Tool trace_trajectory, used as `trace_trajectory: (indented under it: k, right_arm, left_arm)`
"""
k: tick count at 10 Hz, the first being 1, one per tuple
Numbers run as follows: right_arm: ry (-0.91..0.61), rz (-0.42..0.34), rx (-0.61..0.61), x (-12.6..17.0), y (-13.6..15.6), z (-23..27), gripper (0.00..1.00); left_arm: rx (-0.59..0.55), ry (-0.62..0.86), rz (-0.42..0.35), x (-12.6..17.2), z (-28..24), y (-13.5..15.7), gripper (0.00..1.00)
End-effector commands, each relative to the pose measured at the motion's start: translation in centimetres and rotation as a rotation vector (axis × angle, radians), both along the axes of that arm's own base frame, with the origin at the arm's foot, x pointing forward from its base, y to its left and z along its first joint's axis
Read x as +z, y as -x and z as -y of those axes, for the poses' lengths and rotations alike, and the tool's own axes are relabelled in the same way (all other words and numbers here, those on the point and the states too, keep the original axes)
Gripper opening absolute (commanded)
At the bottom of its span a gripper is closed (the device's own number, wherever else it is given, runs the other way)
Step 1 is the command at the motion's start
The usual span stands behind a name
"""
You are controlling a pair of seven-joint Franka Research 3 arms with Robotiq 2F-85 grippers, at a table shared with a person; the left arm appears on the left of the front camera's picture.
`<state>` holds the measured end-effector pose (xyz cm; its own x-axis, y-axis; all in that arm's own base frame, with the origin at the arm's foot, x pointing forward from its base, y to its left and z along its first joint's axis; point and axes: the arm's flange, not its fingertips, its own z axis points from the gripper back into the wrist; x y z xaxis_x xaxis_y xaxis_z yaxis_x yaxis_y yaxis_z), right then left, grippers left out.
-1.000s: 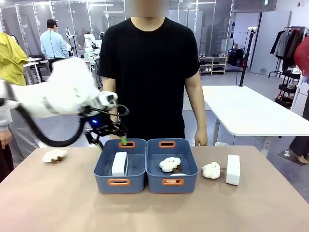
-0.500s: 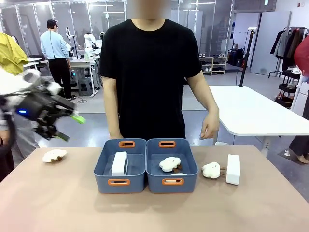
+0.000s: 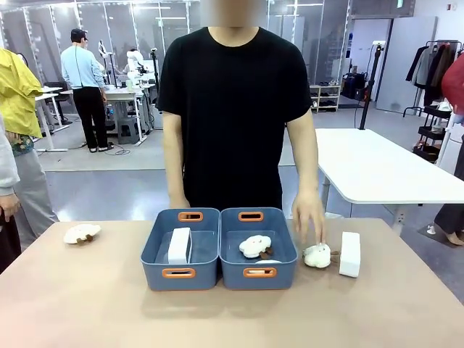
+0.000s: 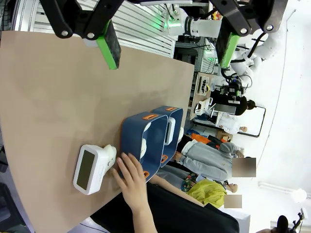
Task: Sort the digital clocks into the basket.
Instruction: Pick up the Digital clock from the table and place it into the empty Plastic storage basket.
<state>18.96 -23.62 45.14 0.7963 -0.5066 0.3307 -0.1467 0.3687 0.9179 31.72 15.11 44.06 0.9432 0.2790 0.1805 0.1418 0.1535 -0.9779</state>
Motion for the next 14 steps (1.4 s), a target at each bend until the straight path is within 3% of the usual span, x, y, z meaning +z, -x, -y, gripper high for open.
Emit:
trace_trajectory:
  k: [1, 2, 3, 4, 7, 8, 11, 13, 14]
  right_arm:
    - [-0.004, 0.014, 0.002, 0.1, 0.1, -0.1, 1.00]
    - [-0.004, 0.014, 0.002, 0.1, 0.1, -0.1, 1.00]
    - [-0.004, 0.014, 0.002, 0.1, 0.1, -0.1, 1.00]
    - [-0.004, 0.014, 0.002, 0.1, 0.1, -0.1, 1.00]
    - [0.000, 0.000, 0.000, 0.0, 0.0, 0.0, 1.00]
    - [0.152, -0.117, -0.016, 1.6, -1.8, -1.1, 1.00]
    - [0.304, -0.443, -0.079, 4.0, -10.8, -6.6, 1.00]
    - [0.370, -0.535, -0.104, 4.2, -15.3, -10.3, 1.00]
    - [0.382, -0.558, -0.067, 4.1, -15.8, -12.2, 1.00]
  left_arm:
    - [0.027, 0.044, 0.019, -2.7, -1.6, 1.0, 1.00]
    - [0.066, 0.055, 0.038, -3.9, -2.5, 1.6, 1.00]
    - [-0.033, 0.048, 0.063, -5.4, -2.5, -0.9, 1.00]
    - [0.059, 0.052, 0.011, -3.6, -2.5, 2.2, 1.00]
    - [0.059, 0.052, 0.011, -3.6, -2.5, 2.2, 1.00]
    - [0.059, 0.052, 0.011, -3.6, -2.5, 2.2, 1.00]
    - [0.059, 0.052, 0.011, -3.6, -2.5, 2.2, 1.00]
    - [0.059, 0.052, 0.011, -3.6, -2.5, 2.2, 1.00]
    - [0.059, 0.052, 0.011, -3.6, -2.5, 2.2, 1.00]
